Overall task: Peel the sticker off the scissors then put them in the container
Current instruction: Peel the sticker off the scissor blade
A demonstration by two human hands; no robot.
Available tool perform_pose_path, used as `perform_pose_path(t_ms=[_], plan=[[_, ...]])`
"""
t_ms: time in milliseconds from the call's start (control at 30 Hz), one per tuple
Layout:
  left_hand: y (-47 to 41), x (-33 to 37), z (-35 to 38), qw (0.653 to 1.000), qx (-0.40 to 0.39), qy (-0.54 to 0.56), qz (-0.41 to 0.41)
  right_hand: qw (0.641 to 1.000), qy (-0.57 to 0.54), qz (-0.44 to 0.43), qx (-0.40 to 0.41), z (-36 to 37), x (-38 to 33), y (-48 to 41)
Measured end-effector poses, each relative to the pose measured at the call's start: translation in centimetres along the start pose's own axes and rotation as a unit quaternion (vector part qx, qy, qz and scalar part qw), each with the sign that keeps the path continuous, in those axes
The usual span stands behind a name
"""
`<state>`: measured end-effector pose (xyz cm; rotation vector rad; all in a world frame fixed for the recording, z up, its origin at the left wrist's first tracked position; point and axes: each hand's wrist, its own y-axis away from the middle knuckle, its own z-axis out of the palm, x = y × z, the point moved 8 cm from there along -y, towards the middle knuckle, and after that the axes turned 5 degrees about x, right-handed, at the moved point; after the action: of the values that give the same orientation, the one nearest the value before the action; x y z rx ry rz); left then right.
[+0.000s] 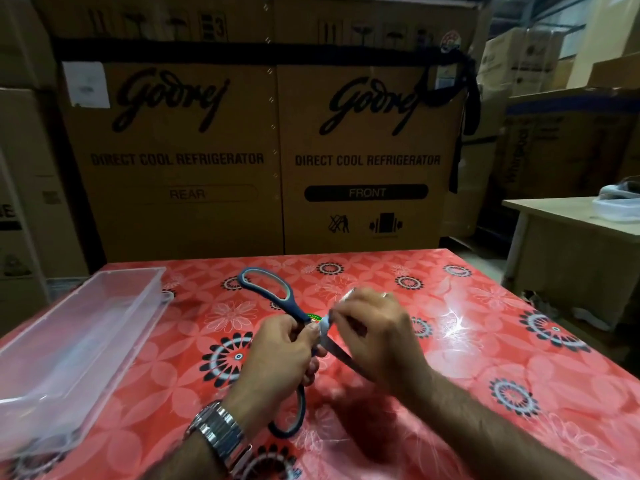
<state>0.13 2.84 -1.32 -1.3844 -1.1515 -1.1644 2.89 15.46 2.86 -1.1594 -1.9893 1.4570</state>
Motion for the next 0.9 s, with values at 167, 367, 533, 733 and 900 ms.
perform_pose_path(t_ms=[167,367,533,733,900], plan=[[0.1,0.1,0.1,1.000,-0.011,0.019,-0.003,0.999,-0.001,0.030,0.026,-0.3,2.1,-0.9],[-0.1,-0.3,0.0,1.000,-0.003,0.013,-0.009,0.998,0.009,0.055,0.011,0.6,3.9,-1.1],[-0.5,-0.8,0.2,1.000,-0.011,0.017,-0.018,0.997,0.012,0.070,0.010,0.7,4.9,-1.2],[-0.8,-1.4,0.0,1.000,-0.003,0.014,-0.020,0.996,0.009,0.085,0.022,0.5,4.8,-1.1],[-0.9,-1.7,0.0,1.000,0.008,0.005,-0.020,0.997,-0.006,0.077,-0.001,1.2,3.6,0.0]])
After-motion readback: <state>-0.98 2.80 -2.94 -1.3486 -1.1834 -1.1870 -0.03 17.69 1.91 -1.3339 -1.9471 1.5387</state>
